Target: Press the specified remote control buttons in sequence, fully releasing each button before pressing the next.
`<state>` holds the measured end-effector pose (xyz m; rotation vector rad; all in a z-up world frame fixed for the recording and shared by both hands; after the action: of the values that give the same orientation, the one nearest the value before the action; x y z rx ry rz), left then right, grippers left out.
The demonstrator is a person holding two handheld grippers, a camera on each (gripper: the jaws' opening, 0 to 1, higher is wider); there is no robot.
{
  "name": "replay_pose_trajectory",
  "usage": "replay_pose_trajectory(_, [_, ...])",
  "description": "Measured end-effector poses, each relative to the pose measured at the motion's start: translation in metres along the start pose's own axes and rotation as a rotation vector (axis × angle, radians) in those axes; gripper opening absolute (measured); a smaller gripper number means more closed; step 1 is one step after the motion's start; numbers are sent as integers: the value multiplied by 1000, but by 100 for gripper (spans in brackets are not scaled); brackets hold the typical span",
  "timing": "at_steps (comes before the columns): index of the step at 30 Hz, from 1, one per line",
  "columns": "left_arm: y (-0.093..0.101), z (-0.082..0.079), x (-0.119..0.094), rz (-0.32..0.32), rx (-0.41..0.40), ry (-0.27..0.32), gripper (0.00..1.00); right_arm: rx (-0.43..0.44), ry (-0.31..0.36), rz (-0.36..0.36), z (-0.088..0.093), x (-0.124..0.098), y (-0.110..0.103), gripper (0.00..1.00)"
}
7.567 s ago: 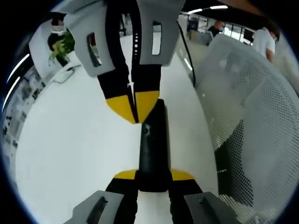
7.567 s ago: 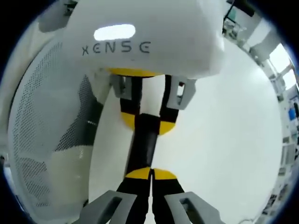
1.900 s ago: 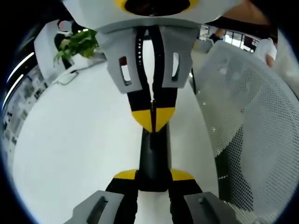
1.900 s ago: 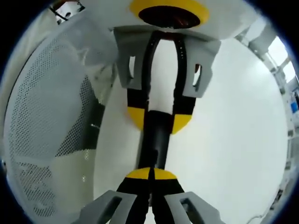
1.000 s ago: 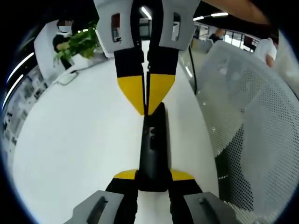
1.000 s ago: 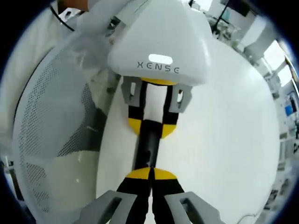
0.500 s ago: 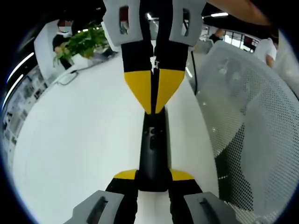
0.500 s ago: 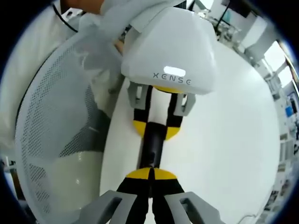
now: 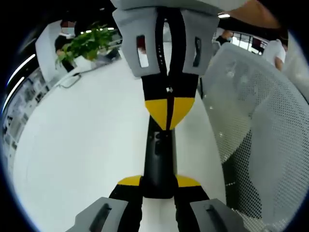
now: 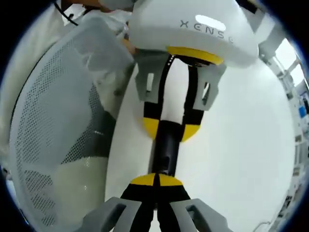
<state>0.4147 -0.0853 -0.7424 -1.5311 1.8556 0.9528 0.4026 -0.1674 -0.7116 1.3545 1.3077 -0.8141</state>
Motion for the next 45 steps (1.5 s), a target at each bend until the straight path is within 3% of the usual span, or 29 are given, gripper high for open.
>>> replay_pose_trajectory(14, [0,0,0,1,-2,8,23,-4,-16,-15,3,14,-2,0])
replay_pose_trajectory(28, [1,-1,0,0,-2,7,23,-22,-28,-10,4,16,-3,0])
replay_pose_trajectory(45, [2,-1,1,-5,1,12,23,18,-11,-5,5,14,-4,0])
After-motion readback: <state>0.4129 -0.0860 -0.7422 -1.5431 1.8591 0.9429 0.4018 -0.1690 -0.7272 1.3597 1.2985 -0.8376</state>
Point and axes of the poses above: the point that each gripper's makers call its tool centre point, and the gripper's own axes: x roughly forward along the fingers, y roughly to its right, z roughly out of its underside, the point moved 5 cm from there along -x, roughly backward along the fingers, and after that the axes turned 14 degrees about z, right-handed, at the moved point
